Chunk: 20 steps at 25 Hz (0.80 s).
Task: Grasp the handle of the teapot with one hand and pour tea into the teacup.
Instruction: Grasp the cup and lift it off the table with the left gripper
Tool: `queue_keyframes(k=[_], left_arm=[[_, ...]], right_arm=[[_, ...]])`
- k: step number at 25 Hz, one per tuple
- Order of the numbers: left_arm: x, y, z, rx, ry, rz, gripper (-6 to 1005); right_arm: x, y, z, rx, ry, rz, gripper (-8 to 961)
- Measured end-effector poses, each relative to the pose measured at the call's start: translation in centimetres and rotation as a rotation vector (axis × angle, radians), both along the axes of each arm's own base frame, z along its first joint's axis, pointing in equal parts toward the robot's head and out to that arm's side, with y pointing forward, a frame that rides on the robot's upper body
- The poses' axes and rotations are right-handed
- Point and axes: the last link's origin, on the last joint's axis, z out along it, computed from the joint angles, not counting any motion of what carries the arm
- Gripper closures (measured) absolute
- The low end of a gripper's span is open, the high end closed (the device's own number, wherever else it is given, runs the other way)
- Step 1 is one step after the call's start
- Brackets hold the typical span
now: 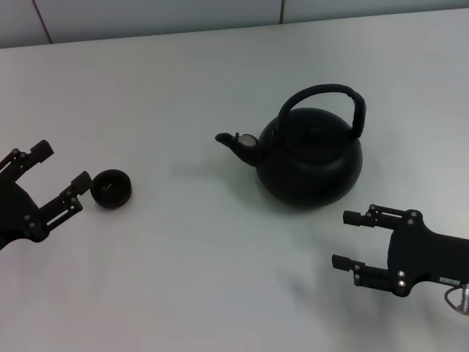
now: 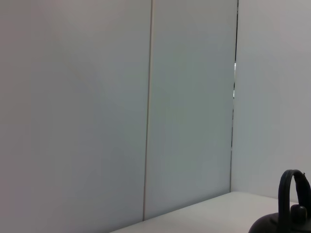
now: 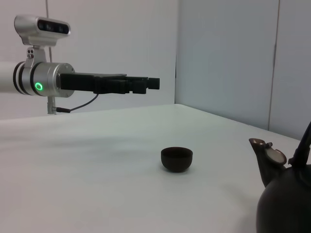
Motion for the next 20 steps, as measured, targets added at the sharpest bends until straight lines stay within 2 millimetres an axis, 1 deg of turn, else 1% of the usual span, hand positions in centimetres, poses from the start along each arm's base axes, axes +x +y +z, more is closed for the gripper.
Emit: queue_keyframes(k=[6,10,11,12,13,20], left_arm=[[-0.3,0.3,-0.4,-0.006,0.021,0.020,201],[-1.4,0.7,-2.4,-0.064,0.163,0.064,201],[-1.4,0.7,-2.4,-0.064,0.163,0.064,201],[-1.8,0.9,-3.0,-0.082,0.200,0.085,202],[-2.0,1.0,-3.2,-0.084,0.210,0.098,202],[-2.2,1.5,-3.5,-0.086,0.234,0.120,201]], right_arm=[[-0.2,0.3,0.0,0.001,-0.001,0.006,283],[-0.2,0.4,0.0,0.001,-0.001,0.008,283],[-0.2,0.4,0.0,0.001,-0.001,0.008,283],[-0.2,0.4,0.0,0.001,-0.001,0.008,283],[-0.2,0.4,-0.1,0.001,-0.001,0.008,283],[-0.3,0.4,-0.1,0.001,0.001,0.009,283]])
